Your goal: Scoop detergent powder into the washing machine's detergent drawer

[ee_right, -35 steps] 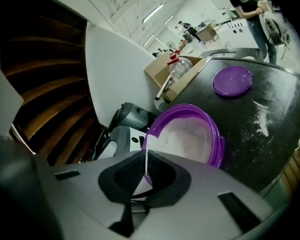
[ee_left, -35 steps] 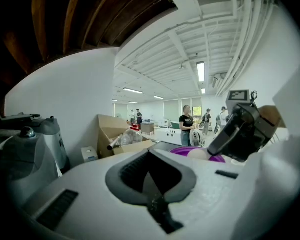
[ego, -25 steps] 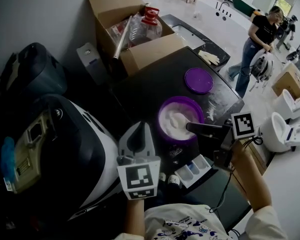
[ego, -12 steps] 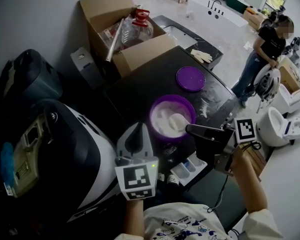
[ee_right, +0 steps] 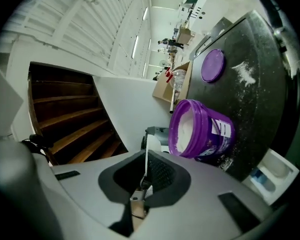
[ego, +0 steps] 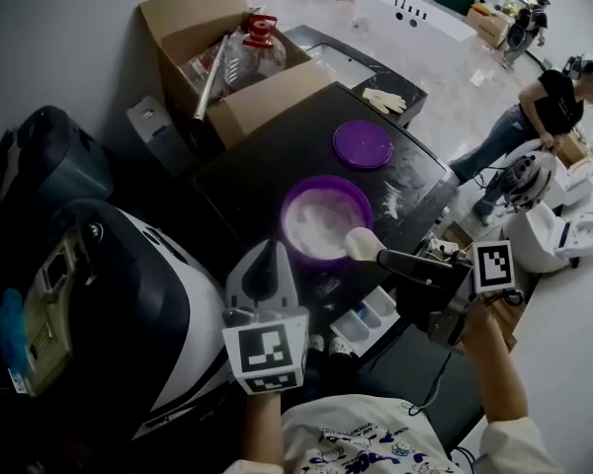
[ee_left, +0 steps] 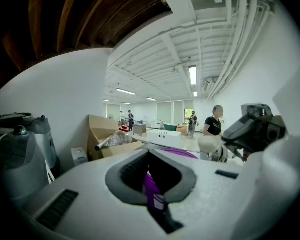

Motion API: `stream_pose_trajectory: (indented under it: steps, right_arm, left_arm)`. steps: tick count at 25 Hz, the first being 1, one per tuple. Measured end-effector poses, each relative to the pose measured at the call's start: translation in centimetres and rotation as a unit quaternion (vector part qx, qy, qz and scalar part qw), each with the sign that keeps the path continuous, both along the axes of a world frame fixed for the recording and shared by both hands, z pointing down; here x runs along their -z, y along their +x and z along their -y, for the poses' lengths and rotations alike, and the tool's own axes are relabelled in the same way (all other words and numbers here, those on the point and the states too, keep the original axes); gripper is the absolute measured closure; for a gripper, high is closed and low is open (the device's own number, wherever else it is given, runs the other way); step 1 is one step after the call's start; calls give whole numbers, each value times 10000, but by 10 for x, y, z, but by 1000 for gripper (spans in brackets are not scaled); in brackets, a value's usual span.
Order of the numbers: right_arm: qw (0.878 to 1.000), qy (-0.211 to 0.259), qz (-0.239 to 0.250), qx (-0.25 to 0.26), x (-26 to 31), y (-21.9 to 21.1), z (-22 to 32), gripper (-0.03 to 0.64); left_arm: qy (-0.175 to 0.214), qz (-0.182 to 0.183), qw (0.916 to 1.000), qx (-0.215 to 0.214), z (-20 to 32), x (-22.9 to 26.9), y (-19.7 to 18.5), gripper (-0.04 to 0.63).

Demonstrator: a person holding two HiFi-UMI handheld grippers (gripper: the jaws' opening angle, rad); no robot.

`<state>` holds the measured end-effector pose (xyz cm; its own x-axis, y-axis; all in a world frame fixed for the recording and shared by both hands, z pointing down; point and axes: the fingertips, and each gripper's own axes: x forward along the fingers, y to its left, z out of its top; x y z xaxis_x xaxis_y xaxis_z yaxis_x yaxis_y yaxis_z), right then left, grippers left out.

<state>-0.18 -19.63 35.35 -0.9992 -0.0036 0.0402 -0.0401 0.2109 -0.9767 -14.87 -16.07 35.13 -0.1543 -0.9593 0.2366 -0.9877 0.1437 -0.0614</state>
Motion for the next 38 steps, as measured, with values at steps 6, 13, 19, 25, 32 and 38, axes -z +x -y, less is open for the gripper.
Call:
stream_pose_trajectory:
  steps: [6, 13, 19, 25, 32, 38]
  right_arm:
    - [9986, 37, -311, -431, -24, 38, -2, 594]
    - [9950, -39, -605, -796, -54, 69, -7, 594]
    - [9902, -1, -993, -978, -85, 89, -10, 594]
    - [9836, -21, -1381, -1155, -117, 105, -12, 594]
    - [9669, 171, -2221, -1247, -152, 124, -15, 594]
    - [9609, 531, -2496, -1071, -168, 118, -21, 594]
  left_arm:
    - [-41, -21, 9999, -128, -1, -5, 11, 594]
    - [-86, -36, 9995, -299, 2, -10, 25, 594]
    - [-126, -38, 9988, -468, 6, -14, 39, 594]
    - [-179, -21, 9980, -606, 11, -19, 53, 594]
    - [-259, -21, 9968, -761, 16, -26, 65, 594]
    - [-312, -55, 9961, -819, 19, -30, 70, 594]
